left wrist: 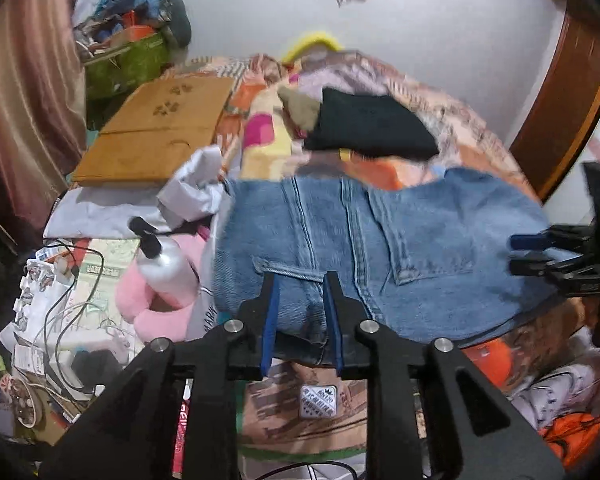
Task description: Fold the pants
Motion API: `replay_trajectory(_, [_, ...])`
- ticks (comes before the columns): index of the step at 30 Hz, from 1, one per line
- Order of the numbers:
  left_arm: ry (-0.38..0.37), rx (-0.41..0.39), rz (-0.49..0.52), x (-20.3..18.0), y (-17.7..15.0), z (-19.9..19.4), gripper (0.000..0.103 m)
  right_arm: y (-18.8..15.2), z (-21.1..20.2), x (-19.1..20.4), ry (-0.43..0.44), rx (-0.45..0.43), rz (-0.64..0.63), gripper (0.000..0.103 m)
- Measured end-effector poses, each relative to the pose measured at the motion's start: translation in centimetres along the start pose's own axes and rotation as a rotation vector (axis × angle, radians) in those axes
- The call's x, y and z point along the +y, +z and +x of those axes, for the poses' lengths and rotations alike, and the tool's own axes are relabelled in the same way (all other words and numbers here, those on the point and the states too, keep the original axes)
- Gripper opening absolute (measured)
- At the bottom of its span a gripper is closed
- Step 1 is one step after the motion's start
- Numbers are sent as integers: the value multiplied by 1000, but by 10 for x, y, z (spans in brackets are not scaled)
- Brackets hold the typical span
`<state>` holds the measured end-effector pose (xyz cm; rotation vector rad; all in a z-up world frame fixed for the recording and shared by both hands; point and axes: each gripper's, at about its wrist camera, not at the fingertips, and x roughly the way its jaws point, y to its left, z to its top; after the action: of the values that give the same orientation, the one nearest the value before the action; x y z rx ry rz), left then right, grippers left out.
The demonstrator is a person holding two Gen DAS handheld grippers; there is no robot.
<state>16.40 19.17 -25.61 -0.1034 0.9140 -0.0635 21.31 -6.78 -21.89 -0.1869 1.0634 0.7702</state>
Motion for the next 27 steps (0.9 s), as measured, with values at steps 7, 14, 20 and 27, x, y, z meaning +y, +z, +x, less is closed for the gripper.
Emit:
replay_trajectory(7, [16, 66, -40, 7, -41, 37, 28, -29, -13, -19, 30, 12, 55, 48])
replay_trajectory(14, [46, 92, -53, 0, -33, 14, 28, -48, -47, -30, -37, -27, 60, 47])
replay_trajectory(20, [43, 14, 3, -38, 6, -18, 28, -80, -105, -74, -230, -139, 167, 51])
replay_trajectory(27, [-32, -59, 84, -130, 62, -15, 42, -138, -163, -138, -406, -218, 362, 55])
